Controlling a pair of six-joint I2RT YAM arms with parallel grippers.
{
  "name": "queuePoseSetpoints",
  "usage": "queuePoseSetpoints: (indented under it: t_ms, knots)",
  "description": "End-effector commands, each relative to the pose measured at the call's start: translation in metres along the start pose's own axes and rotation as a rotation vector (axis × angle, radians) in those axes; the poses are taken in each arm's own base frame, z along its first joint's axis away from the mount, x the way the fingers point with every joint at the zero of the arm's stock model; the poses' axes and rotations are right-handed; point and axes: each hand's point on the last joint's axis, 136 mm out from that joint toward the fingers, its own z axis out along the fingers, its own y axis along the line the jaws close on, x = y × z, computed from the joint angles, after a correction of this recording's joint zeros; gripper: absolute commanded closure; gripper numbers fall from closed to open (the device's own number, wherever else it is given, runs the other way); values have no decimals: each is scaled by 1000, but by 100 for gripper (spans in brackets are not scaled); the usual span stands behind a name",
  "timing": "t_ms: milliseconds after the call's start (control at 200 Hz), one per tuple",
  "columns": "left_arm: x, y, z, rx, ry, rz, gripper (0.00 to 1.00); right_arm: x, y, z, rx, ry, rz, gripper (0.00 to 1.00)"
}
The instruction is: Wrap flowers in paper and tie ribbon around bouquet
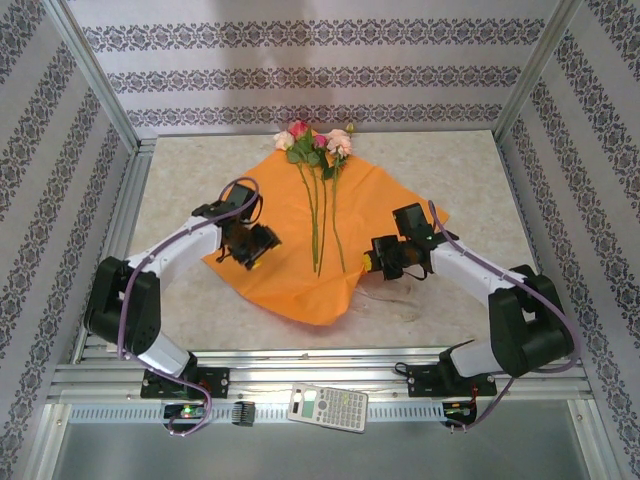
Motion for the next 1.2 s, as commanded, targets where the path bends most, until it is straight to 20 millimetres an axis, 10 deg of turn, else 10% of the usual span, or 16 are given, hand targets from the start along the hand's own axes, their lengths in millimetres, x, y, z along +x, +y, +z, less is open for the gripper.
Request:
queuePoseSetpoints:
  t_ms: [0,195,619,949,1194]
  knots:
    - [17,51,-17,-150,-3,-251,40,1,21,-3,-39,0,61,100]
    - [41,81,-21,-109,-1,-522,36,-1,21,3,-29,7,73,100]
    - [75,20,-20,50,119,-775,23,-10,20,9,-37,10,88,100]
    - [72,13,-10,49,70,-907,0,-14,21,10,-50,23,92,100]
    - [50,-20,12,84,36,-913,44,-16,10,7,-42,12,100,100]
